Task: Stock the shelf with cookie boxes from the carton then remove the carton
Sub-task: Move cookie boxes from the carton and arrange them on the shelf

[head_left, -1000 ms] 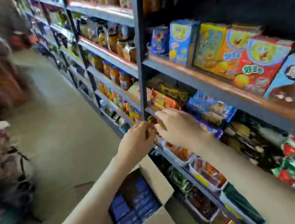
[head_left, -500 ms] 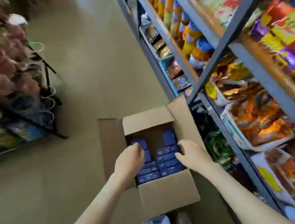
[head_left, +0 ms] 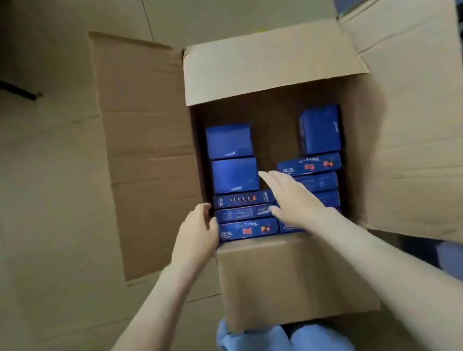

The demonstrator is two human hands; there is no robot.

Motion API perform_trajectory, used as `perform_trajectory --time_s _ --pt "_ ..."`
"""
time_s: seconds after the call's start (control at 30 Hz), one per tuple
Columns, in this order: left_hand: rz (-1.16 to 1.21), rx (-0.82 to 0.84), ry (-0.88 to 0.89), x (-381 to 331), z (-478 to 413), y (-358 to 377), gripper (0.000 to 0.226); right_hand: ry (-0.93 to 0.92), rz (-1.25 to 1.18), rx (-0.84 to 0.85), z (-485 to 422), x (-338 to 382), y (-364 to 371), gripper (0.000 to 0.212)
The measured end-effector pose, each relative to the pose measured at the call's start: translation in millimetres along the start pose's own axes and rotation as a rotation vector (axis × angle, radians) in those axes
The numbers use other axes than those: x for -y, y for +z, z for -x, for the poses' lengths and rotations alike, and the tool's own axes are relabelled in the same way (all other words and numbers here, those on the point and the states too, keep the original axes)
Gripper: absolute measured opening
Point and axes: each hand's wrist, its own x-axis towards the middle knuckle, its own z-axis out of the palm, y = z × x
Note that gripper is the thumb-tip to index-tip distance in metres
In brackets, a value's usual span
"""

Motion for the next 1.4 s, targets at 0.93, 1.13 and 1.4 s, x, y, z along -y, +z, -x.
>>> perform_trajectory --time_s 0.93,1.13,1.4 --pt "0.237 0.033 -0.049 -95 78 -87 0.032 0.259 -0.029 -0.252 69 47 -148 0.095" --pt "0.201 0.109 0.246 -210 195 -189 0.103 0.278 -0.32 -0.202 238 106 -278 0.107" --pt "-0.575 0.029 1.163 -349 362 -313 0.075 0.194 -0.182 -0.355 449 172 -409 0.092"
